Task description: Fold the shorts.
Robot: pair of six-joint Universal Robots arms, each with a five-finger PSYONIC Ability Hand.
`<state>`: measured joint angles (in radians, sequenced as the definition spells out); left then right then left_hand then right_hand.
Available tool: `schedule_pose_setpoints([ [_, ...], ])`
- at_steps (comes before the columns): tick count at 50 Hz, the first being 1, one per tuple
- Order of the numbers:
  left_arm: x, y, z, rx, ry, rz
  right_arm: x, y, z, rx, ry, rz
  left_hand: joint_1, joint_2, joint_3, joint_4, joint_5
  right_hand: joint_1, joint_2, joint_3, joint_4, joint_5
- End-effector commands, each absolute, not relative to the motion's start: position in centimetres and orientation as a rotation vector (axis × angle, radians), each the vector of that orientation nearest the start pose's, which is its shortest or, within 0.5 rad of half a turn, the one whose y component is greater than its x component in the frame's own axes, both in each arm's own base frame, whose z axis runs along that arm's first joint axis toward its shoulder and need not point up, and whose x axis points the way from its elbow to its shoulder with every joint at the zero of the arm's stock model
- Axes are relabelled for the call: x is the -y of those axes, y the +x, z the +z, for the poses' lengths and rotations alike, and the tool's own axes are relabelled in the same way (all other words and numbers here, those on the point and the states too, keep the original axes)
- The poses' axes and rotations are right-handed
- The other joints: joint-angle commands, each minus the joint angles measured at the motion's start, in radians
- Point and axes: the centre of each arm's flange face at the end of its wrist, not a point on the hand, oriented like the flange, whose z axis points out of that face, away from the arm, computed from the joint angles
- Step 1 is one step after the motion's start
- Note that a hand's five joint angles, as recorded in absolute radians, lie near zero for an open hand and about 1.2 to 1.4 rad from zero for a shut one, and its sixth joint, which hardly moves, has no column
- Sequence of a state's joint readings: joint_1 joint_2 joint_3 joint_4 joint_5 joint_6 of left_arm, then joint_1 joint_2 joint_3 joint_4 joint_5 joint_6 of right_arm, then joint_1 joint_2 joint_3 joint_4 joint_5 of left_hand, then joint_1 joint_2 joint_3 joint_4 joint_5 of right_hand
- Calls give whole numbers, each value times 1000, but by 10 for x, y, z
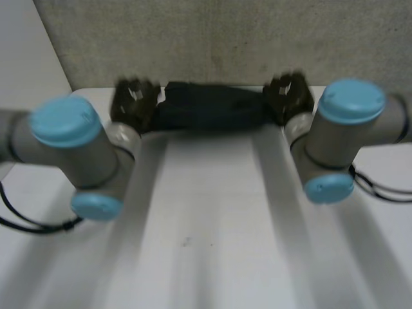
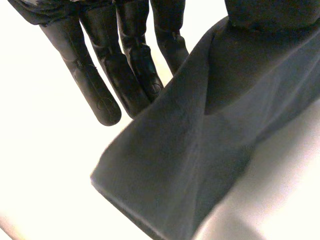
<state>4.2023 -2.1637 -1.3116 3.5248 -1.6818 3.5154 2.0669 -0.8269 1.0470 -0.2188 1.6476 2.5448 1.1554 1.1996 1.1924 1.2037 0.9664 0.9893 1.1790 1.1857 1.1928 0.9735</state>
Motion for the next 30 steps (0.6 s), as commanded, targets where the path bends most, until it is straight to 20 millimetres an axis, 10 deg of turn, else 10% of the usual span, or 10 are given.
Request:
schedule_pose_setpoints([
  [1, 285, -325, 131, -2231, 1025, -1996, 335, 322, 140, -2237, -1306, -2011, 241, 197, 204, 193, 255, 407, 217, 211, 203, 248],
  [18, 205, -276, 172, -2372, 1150, -1584, 246, 279, 179, -2262, -1691, -1669, 241, 197, 204, 193, 255, 407, 217, 211, 203, 248],
  [30, 131, -248, 154, -2393, 1434, -1217, 176, 234, 170, -2318, -2004, -1258, 241, 197, 204, 193, 255, 407, 217, 211, 203, 248],
])
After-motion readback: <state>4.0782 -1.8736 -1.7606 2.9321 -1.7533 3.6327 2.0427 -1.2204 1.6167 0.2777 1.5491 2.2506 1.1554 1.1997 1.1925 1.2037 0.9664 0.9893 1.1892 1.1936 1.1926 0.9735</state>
